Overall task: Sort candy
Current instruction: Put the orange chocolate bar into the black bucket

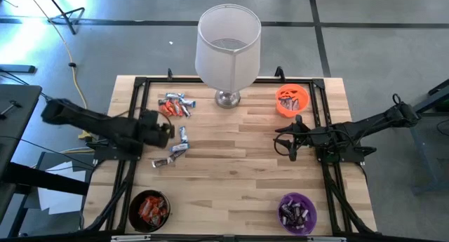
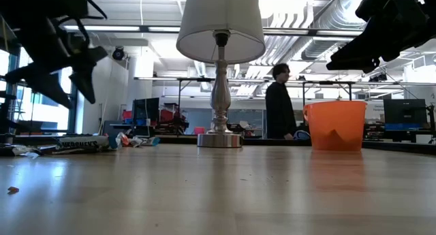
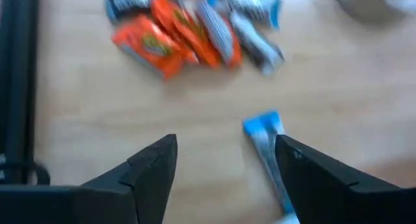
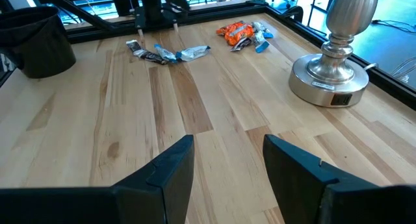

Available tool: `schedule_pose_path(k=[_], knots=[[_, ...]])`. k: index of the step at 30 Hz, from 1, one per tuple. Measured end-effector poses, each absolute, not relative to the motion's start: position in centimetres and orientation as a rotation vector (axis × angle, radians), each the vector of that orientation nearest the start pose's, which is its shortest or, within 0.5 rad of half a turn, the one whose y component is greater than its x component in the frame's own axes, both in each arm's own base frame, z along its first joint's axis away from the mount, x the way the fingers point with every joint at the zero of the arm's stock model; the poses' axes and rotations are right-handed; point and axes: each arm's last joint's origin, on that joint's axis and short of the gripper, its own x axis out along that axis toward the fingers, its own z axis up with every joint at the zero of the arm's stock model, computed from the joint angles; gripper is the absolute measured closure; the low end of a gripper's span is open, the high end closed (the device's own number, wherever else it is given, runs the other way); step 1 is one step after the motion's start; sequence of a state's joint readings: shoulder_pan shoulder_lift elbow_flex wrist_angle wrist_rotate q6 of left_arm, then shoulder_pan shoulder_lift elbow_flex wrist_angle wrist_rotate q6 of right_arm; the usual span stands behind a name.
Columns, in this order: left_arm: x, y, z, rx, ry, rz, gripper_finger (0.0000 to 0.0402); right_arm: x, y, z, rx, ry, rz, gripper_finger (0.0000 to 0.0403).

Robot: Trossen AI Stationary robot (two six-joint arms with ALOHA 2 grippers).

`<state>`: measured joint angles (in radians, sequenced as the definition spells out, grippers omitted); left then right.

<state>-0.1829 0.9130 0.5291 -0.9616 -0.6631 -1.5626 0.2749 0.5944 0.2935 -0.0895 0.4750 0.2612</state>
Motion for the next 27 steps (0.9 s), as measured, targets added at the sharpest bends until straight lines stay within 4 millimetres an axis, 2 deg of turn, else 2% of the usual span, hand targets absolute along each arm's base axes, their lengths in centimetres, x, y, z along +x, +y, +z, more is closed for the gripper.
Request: schedule_pose_path(k=[7,13,18,23,27], knots=[[12.4,2.8,18.0,-0.805,0.563,1.364,0.0155,13.8,2.5,20.0,0.114,0.335,-0.243,0.0222],[13.2,5.7,17.7,-0.835,0.529,1.371,0.0156,13.8,2.5,20.0,0.114,0.335,-0.243,0.0222],[13.2,8.2,17.1,-0.848,0.592,1.400,0.0156,13.8,2.5,20.0,0.114,0.335,-0.243,0.0222],[12.9,9.8,15.7,-0.878,0.701,1.466,0.0156,13.8,2.5,20.0,0.114,0.335,-0.243,0.0222],[13.6,11.0,14.8,-0.895,0.727,1.424,0.0156,13.8,2.5,20.1,0.114,0.335,-0.243,0.0222]])
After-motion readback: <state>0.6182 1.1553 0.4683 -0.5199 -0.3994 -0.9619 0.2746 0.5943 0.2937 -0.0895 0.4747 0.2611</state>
